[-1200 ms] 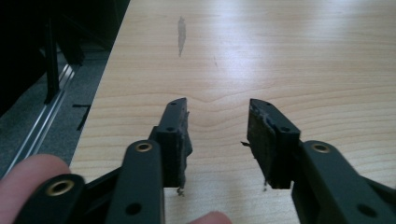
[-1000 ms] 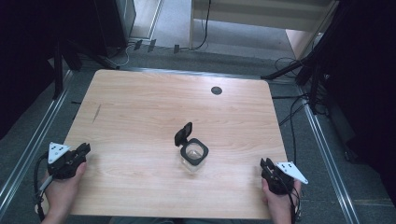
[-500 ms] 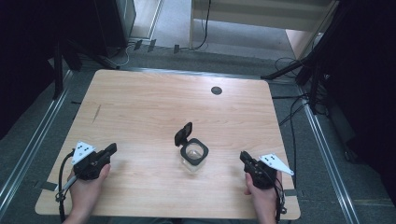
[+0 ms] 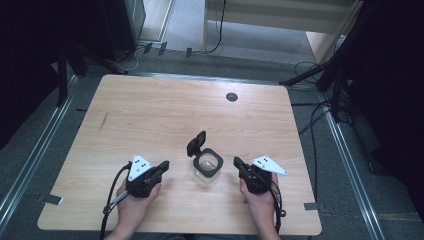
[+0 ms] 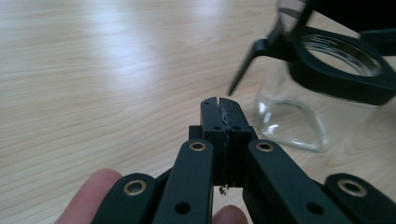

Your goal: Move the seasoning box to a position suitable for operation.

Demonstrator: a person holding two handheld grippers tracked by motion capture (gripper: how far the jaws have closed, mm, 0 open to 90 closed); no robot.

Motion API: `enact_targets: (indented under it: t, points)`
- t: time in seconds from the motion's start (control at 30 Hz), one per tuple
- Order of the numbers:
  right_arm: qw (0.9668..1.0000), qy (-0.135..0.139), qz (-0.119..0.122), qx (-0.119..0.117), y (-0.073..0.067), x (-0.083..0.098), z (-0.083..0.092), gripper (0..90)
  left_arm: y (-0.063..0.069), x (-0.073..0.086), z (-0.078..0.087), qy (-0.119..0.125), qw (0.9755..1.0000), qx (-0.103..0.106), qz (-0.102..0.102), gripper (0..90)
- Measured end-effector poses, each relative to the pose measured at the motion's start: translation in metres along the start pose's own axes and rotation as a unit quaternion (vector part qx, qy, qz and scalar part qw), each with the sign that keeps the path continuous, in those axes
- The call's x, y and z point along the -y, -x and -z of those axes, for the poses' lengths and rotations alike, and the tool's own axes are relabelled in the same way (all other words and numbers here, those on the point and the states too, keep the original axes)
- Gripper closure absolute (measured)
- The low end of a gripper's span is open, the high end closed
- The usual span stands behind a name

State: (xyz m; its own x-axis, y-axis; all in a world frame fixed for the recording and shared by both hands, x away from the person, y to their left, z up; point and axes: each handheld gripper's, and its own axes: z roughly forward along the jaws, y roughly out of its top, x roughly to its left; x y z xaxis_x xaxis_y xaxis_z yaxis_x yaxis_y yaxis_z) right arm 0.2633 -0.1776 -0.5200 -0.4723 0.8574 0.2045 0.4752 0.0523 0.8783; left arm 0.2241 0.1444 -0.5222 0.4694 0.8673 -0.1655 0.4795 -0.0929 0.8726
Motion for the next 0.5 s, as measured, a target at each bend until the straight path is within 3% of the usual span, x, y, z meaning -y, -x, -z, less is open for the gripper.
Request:
enact_targets:
  t: [0.17, 0.23, 0.37, 0.5]
  points:
    - [1.0000, -0.001, 0.006, -0.008, -0.008, -0.001, -0.011, 90.0, 0.013, 0.000, -0.009, -0.007, 0.9999, 0.013, -0.003, 90.0]
    - [0.9998, -0.004, -0.005, -0.018, -0.013, -0.002, -0.018, 90.0, 0.021, 0.001, -0.014, -0.013, 0.9997, 0.019, -0.012, 90.0]
    - [0.9999, -0.006, 0.007, -0.010, -0.019, -0.003, -0.027, 90.0, 0.027, 0.003, -0.018, -0.020, 0.9994, 0.024, -0.015, 90.0]
    - [0.9997, -0.010, -0.006, -0.020, -0.019, -0.001, -0.030, 90.0, 0.035, 0.003, -0.021, -0.021, 0.9991, 0.028, -0.021, 90.0]
